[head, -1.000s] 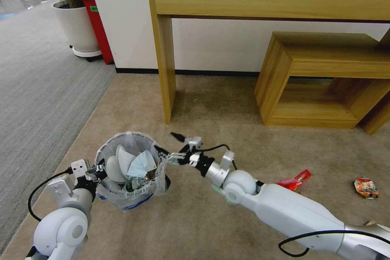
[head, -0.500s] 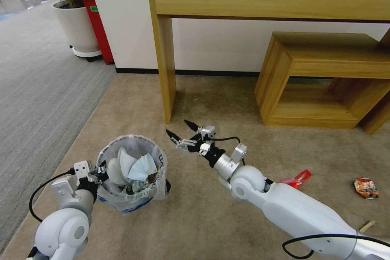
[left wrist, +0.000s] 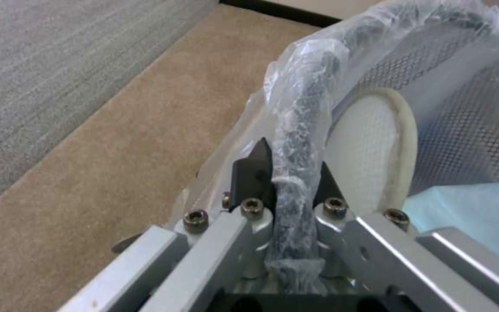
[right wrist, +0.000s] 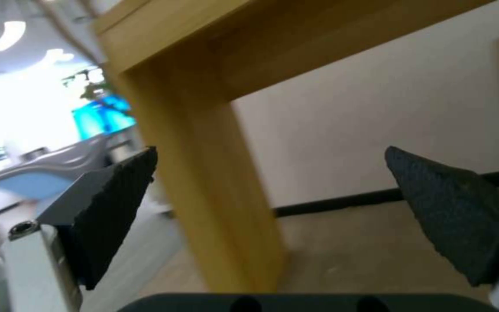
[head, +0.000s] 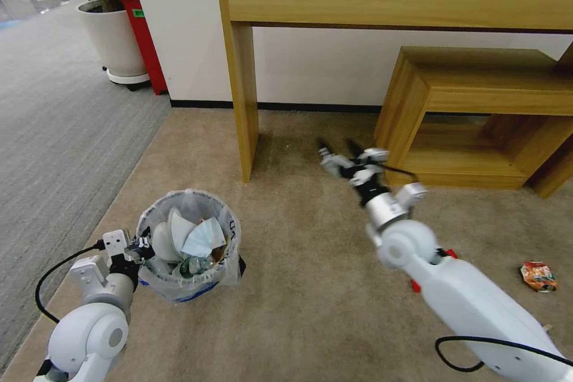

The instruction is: Pick up the trash bin and place the garbage on the floor into it.

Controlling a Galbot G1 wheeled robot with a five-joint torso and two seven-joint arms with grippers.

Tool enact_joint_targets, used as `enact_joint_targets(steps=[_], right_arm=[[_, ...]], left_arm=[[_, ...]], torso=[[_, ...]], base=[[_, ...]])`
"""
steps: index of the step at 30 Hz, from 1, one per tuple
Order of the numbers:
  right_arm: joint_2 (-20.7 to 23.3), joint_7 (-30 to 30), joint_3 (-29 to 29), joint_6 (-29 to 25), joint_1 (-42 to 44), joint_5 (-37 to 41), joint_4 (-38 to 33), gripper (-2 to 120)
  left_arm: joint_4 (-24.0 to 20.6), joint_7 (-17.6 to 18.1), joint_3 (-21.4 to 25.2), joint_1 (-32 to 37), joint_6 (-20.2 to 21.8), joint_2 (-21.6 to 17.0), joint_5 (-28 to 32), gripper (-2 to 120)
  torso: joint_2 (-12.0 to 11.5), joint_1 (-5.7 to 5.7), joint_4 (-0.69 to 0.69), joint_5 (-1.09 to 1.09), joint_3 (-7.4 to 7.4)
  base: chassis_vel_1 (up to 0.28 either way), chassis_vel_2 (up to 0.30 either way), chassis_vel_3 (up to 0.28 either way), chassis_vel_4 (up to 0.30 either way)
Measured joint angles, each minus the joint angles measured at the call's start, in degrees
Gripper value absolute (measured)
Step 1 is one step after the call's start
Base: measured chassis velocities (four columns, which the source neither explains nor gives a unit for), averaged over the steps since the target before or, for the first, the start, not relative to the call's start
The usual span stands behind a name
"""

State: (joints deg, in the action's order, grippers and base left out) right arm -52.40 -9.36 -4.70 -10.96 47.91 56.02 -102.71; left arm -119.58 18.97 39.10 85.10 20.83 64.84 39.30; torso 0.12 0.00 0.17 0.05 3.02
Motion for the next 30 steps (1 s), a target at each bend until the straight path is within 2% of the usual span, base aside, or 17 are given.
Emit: enact_joint_targets(steps=[3, 11, 14, 15, 19, 30], right_arm=[[-0.28, -1.85, -4.37, 0.65, 2.87, -2.0, -1.37, 100], [-0.93, -3.89, -12.03, 1.11, 8.25, -6.08, -3.64, 100], [-2.08, -4.98, -18.03, 1.52, 12.13, -8.42, -5.73, 100], [-2.08, -4.98, -18.03, 1.52, 12.13, -8.42, -5.73, 100], [-4.2, -5.4, -24.21, 1.52, 18.05, -11.8, -8.31, 100], [-7.61, -5.79, -29.89, 0.13, 27.54, -16.86, -10.53, 100]], left_arm=[[-0.38, -0.14, 0.78, 0.44, -0.55, 0.85, -0.79, 2], [-0.78, -0.82, 1.2, 0.46, -1.54, 2.16, -3.42, 2], [-0.85, -0.94, 1.36, 0.34, -1.69, 2.5, -3.98, 2], [-0.85, -0.94, 1.36, 0.34, -1.69, 2.5, -3.98, 2], [-0.8, -1.12, 1.39, 0.07, -2.14, 3.21, -5.39, 2], [-1.08, -2.6, 1.34, 0.35, -2.61, 4.05, -7.95, 2]], torso=[[0.0, 0.0, -0.05, 0.0, 0.0], [0.0, 0.0, -0.02, 0.0, 0.0], [0.0, 0.0, -0.04, 0.0, 0.0], [0.0, 0.0, -0.04, 0.0, 0.0], [0.0, 0.0, -0.03, -0.01, 0.0], [0.0, 0.0, -0.02, -0.01, 0.0]], base=[[0.0, 0.0, 0.0, 0.0], [0.0, 0.0, 0.0, 0.0], [0.0, 0.0, 0.0, 0.0], [0.0, 0.0, 0.0, 0.0], [0.0, 0.0, 0.0, 0.0], [0.0, 0.0, 0.0, 0.0]])
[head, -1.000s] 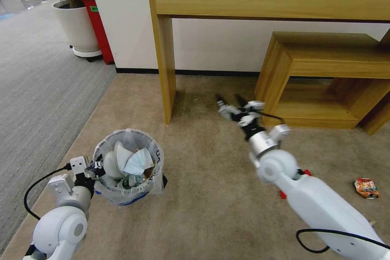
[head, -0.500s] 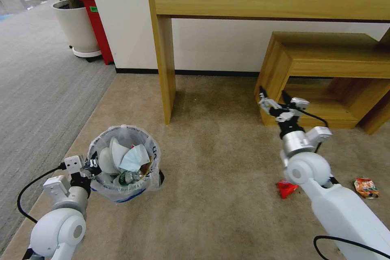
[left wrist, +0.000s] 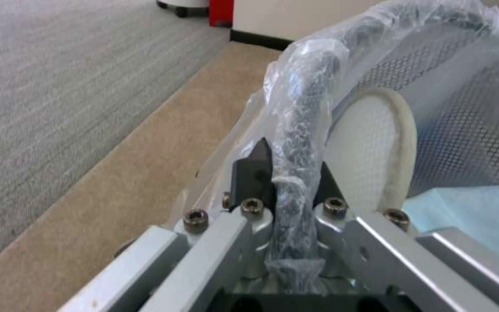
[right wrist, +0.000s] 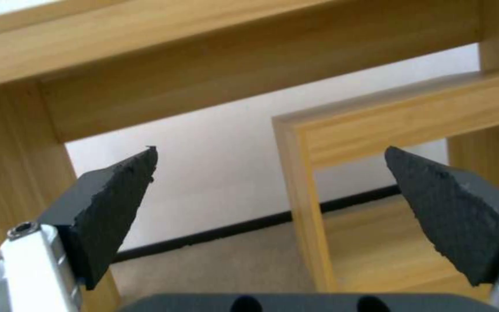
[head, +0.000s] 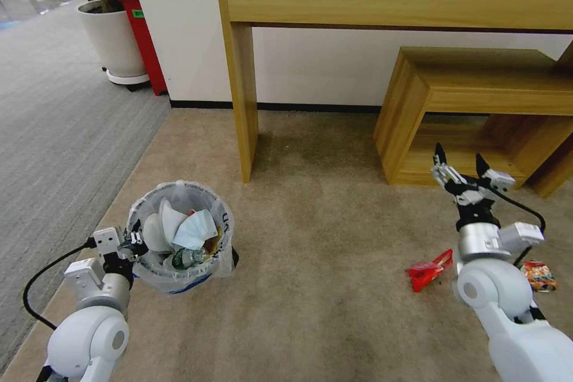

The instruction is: Pick up the trash bin and place the garbage on the floor into it.

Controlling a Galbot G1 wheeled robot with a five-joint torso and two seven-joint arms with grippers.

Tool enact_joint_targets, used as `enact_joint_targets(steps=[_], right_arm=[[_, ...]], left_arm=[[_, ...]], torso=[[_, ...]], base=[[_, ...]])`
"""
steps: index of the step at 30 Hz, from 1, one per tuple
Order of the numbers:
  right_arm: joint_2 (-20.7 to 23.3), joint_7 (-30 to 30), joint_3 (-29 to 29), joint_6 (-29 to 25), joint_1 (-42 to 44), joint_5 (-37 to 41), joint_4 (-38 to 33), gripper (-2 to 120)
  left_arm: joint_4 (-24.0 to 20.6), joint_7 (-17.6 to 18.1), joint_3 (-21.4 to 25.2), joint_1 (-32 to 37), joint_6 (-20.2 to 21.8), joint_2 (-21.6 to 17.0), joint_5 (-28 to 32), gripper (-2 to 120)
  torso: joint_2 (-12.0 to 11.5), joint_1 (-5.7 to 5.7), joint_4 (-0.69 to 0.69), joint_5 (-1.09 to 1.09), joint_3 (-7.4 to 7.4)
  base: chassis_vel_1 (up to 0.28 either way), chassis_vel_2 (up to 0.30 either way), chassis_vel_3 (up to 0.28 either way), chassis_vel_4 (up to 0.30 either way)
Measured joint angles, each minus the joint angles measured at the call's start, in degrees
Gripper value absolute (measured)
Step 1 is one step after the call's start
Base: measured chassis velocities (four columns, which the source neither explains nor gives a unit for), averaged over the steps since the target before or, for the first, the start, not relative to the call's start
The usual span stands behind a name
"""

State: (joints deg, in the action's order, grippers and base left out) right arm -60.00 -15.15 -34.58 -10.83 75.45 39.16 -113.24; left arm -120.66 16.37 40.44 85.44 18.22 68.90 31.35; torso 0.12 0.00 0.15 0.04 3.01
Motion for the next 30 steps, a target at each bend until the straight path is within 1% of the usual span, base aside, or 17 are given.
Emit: enact_joint_targets(steps=[4, 8, 14, 22, 30], right_arm=[[-1.3, -1.11, -0.73, 0.86, 1.55, -1.26, -0.34, 100], [-1.72, -1.72, -1.15, 1.3, 2.99, -2.82, -0.35, 100], [-3.44, -2.73, -0.79, 0.43, 3.65, -6.19, 0.07, 100], [-4.26, -1.5, -0.71, -1.48, 4.14, -6.61, 0.76, 100], [-4.34, -1.19, -0.68, -1.8, 3.85, -6.97, 1.53, 100]], left_arm=[[-0.07, -0.93, 0.0, 0.25, 0.19, -0.01, -0.87, 2], [-0.07, -1.76, -0.03, 0.45, 0.12, -0.08, -1.3, 2], [0.05, -2.11, -0.32, 0.44, -0.82, 0.03, -1.0, 2], [0.31, -2.04, -0.37, 0.4, -1.2, -0.11, -0.94, 2], [0.37, -2.02, -0.33, 0.42, -1.38, -0.3, -0.66, 2]], torso=[[0.0, 0.0, -0.01, 0.0, 0.0], [0.0, 0.0, 0.0, 0.0, 0.0], [0.0, 0.0, -0.01, 0.0, 0.0], [0.0, 0.0, -0.01, 0.0, 0.0], [0.0, 0.0, -0.01, 0.0, 0.0]], base=[[0.0, 0.0, 0.0, 0.0], [0.0, 0.0, 0.0, 0.0], [0.0, 0.0, 0.0, 0.0], [0.0, 0.0, 0.0, 0.0], [0.0, 0.0, 0.0, 0.0]])
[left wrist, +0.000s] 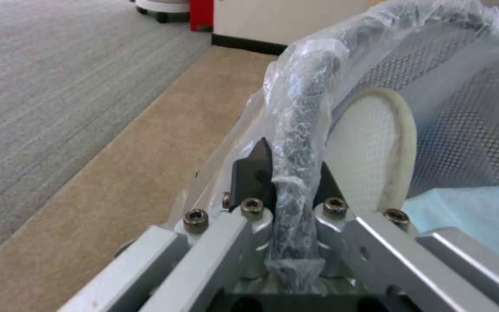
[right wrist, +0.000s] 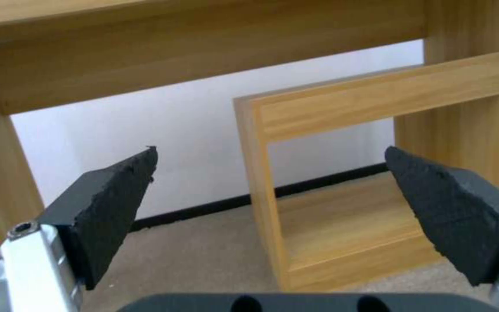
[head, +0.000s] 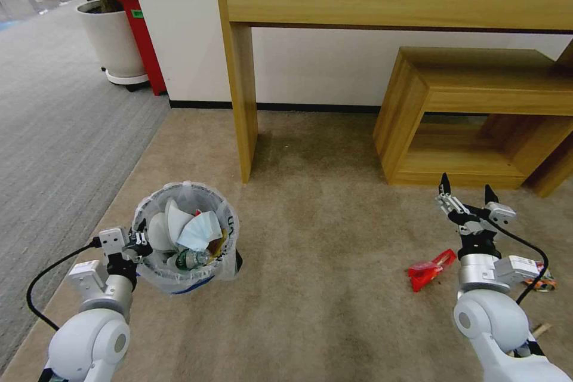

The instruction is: Pick up the trash bin and place the garbage on the floor into it.

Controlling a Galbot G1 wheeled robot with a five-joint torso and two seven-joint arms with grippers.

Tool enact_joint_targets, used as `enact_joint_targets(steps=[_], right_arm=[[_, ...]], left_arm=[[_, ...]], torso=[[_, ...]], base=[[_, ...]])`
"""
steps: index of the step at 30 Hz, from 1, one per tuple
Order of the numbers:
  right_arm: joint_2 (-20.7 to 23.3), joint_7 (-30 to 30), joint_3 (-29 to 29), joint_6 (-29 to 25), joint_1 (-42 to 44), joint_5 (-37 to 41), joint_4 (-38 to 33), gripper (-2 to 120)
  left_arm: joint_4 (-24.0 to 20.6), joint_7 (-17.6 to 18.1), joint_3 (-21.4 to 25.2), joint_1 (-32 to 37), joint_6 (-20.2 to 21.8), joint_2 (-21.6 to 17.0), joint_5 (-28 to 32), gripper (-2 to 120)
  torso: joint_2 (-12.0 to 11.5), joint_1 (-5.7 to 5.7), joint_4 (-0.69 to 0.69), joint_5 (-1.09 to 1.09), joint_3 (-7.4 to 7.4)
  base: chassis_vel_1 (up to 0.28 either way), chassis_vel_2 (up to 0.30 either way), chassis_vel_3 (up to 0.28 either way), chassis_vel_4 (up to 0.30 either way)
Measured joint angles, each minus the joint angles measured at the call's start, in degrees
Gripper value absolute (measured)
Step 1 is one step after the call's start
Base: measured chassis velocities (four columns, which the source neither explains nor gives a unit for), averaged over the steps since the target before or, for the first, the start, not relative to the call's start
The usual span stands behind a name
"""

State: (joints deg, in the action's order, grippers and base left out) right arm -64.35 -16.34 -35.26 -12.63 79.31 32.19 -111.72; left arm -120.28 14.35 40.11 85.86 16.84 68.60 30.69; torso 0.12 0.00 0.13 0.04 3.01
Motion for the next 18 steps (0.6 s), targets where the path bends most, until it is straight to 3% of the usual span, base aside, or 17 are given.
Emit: enact_joint_targets(steps=[18], right_arm=[[-0.16, 0.07, 0.37, -0.93, -0.36, -0.56, 1.13, 100]], left_arm=[[0.33, -0.05, 0.07, -0.13, -0.37, 0.01, 0.13, 2]], torso=[[0.0, 0.0, 0.01, 0.0, 0.0]], base=[[-0.078, -0.075, -0.075, -0.079]])
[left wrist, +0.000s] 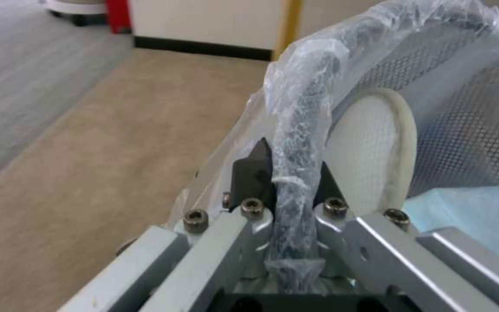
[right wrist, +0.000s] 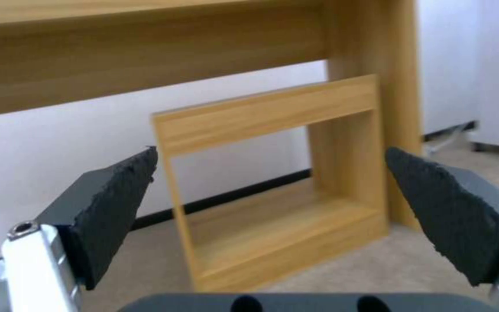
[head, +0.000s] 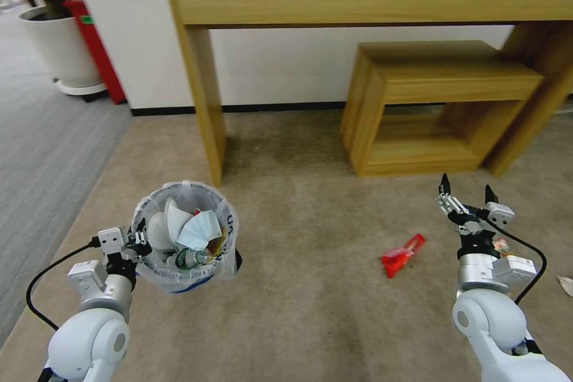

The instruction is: Pick up the trash bin and place the garbage on the floor into it.

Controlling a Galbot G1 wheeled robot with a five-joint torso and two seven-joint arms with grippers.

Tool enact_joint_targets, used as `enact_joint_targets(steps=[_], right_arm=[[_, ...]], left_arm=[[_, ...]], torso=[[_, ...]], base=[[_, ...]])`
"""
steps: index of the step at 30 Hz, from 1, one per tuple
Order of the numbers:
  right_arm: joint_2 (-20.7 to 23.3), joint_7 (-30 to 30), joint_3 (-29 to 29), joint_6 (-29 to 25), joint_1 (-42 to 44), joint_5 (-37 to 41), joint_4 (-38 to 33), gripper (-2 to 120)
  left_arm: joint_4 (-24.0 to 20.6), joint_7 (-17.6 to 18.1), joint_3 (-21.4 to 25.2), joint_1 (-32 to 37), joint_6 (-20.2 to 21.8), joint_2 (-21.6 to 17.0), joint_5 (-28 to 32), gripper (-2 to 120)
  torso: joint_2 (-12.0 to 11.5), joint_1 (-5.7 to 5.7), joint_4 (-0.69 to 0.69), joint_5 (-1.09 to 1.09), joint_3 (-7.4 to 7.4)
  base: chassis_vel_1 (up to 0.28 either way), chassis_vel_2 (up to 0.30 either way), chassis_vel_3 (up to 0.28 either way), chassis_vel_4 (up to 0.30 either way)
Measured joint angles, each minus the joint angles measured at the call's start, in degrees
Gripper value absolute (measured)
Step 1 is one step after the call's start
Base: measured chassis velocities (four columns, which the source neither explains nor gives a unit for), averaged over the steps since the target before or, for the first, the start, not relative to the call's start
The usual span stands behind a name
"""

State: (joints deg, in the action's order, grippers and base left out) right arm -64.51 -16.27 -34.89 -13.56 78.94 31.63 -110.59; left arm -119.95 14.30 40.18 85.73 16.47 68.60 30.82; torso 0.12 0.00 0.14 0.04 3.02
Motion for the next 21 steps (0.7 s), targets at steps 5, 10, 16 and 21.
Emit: enact_joint_targets(steps=[5, 10, 16, 21], right_arm=[[-0.23, 0.07, 0.43, -0.25, -0.34, -0.19, 0.39, 100], [-0.44, 0.23, 0.92, -0.48, -0.48, -0.44, 0.71, 100], [-0.62, 0.36, 1.16, -0.66, -0.81, -0.63, 1.02, 100], [-0.73, 0.53, 1.43, -0.87, -0.98, -0.8, 1.27, 100]], left_arm=[[0.15, -0.02, 0.05, -0.04, -0.2, 0.08, -0.01, 2], [0.2, -0.03, 0.21, -0.04, -0.32, 0.09, -0.02, 2], [0.26, -0.03, 0.29, -0.04, -0.42, 0.08, -0.02, 2], [0.37, -0.03, 0.31, -0.05, -0.52, 0.08, -0.01, 2]], torso=[[0.0, 0.0, 0.01, 0.0, 0.0], [0.0, 0.0, 0.0, 0.0, 0.0], [-0.01, 0.0, 0.0, 0.0, 0.0], [-0.01, 0.0, 0.0, 0.0, 0.0]], base=[[-0.108, -0.128, -0.114, -0.116], [-0.125, -0.104, -0.114, -0.14], [-0.125, -0.12, -0.124, -0.12], [-0.128, -0.132, -0.127, -0.127]])
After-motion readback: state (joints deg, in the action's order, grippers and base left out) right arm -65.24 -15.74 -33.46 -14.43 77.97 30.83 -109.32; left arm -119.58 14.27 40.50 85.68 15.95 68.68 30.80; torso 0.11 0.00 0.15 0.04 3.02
